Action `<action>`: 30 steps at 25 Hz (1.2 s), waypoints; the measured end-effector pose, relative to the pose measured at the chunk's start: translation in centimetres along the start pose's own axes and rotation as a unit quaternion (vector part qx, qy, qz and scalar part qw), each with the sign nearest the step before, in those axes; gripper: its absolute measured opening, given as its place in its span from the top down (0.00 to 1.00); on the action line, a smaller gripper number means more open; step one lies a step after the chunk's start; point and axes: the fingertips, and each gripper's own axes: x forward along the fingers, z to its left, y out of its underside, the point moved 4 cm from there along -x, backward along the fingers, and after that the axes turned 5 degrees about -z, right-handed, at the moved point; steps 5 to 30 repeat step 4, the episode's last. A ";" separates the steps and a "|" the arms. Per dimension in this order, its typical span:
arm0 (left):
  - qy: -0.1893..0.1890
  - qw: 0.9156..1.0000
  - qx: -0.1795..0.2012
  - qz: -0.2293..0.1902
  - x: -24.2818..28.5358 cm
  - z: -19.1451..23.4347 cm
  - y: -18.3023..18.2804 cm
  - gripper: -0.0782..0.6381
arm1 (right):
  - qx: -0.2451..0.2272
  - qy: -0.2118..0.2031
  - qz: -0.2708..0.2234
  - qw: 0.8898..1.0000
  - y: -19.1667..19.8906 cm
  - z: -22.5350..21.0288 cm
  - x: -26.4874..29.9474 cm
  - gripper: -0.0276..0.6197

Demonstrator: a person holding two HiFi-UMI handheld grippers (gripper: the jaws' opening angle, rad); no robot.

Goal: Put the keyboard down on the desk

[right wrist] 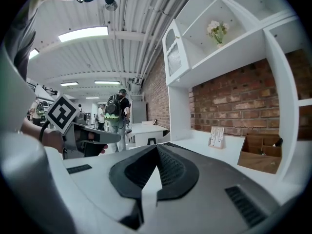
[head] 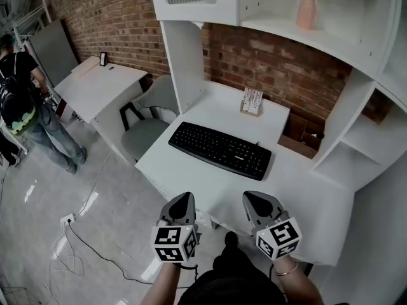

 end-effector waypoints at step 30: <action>0.007 1.000 -0.004 -0.003 -0.5 0.0 -0.1 0.88 | -0.001 0.008 -0.004 1.000 0.1 0.5 -0.6 0.95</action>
